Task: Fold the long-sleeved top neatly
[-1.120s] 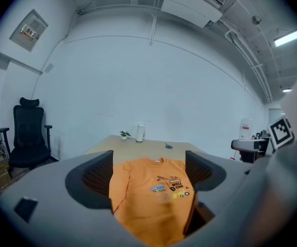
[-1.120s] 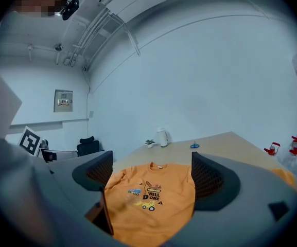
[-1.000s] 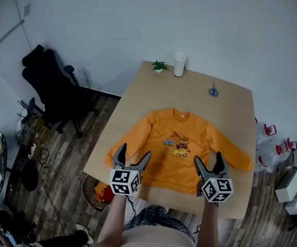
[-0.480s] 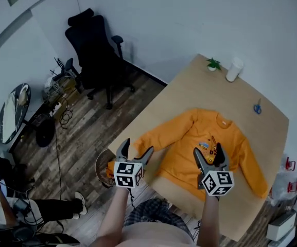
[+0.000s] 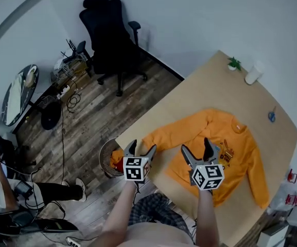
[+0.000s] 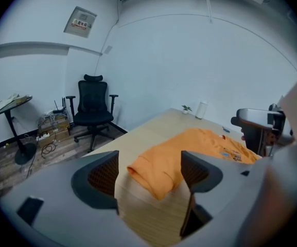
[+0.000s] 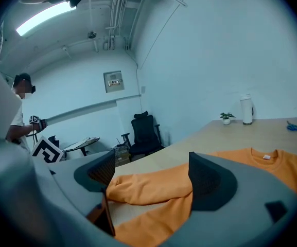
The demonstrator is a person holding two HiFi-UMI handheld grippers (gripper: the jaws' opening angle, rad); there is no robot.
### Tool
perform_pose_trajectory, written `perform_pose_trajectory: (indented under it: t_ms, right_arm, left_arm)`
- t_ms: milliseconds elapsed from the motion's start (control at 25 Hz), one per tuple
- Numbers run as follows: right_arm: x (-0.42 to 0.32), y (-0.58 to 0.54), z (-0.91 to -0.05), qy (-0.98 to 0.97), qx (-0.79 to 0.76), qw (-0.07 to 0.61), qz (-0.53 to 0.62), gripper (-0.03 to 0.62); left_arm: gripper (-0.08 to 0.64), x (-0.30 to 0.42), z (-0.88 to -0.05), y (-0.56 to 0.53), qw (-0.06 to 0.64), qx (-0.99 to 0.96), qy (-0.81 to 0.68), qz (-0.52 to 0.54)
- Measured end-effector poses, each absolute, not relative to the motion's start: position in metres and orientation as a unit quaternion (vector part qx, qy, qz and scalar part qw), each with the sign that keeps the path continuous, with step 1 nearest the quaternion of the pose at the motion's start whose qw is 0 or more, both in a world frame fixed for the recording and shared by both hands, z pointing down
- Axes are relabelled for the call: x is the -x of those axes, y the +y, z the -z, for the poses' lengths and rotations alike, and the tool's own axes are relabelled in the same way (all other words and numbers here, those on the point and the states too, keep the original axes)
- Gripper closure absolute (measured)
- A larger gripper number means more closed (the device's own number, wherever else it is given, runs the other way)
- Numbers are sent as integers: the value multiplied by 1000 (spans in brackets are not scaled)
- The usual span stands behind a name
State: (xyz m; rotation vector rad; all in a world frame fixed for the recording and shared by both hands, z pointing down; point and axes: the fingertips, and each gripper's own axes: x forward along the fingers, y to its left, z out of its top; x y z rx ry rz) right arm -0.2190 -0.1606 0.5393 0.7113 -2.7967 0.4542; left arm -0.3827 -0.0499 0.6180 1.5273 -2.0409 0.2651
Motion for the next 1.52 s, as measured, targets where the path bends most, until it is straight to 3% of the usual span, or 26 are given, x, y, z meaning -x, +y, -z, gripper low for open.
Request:
perform_pose_trajectory:
  t_ms: [360, 840, 960, 1160, 1520]
  right_arm:
    - [230, -152, -569, -949, -227, 142, -165, 169]
    - [216, -157, -579, -944, -239, 150, -171, 178]
    - [208, -158, -580, -942, -245, 149, -174, 181]
    - [197, -162, -580, -939, -255, 147, -179, 186]
    - [172, -182, -574, -931, -284, 134, -183, 193]
  left_arm:
    - [266, 378, -667, -45, 363, -530, -757, -119]
    - [367, 372, -689, -52, 405, -501, -752, -139]
    - [384, 371, -690, -53, 407, -497, -753, -140]
    - [516, 370, -686, -60, 399, -491, -760, -148]
    - [529, 383, -641, -85, 348, -515, -772, -132]
